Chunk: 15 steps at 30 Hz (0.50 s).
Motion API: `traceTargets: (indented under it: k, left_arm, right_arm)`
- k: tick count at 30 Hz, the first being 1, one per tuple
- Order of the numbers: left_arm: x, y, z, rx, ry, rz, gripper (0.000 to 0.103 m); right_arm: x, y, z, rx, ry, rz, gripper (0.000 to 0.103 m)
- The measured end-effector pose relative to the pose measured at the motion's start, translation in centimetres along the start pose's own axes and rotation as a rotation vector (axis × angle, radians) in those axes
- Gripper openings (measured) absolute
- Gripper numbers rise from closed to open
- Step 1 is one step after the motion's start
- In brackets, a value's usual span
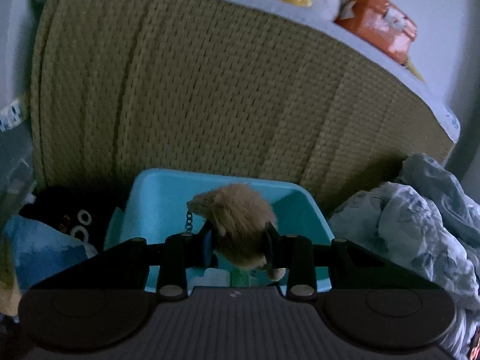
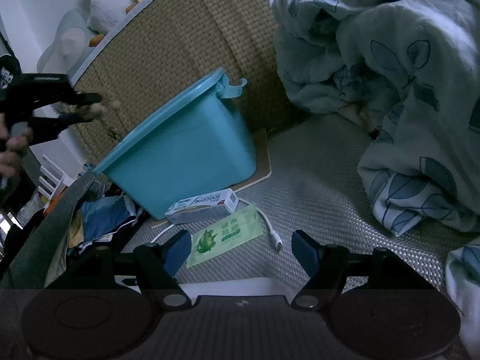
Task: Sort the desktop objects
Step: 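Lift the plush with the left gripper and carry it over the teal bin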
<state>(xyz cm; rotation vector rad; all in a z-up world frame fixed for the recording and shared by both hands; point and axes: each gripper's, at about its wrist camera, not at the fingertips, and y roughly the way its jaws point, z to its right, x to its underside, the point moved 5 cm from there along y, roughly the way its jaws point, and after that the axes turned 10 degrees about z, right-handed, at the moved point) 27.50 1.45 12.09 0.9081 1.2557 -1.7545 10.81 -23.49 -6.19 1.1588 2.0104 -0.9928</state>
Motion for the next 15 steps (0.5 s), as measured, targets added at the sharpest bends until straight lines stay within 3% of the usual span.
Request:
traceTargets:
  k: [8, 15]
  left_arm:
    - [1.5, 5.1, -0.5, -0.05, -0.021, -0.099, 0.037]
    - [2.8, 7.2, -1.8, -0.118, -0.046, -0.163, 0.037]
  right_arm:
    - [0.2, 0.4, 0.3, 0.006, 0.015, -0.022, 0.078]
    - [0.2, 0.6, 0.3, 0.0, 0.025, -0.03, 0.078]
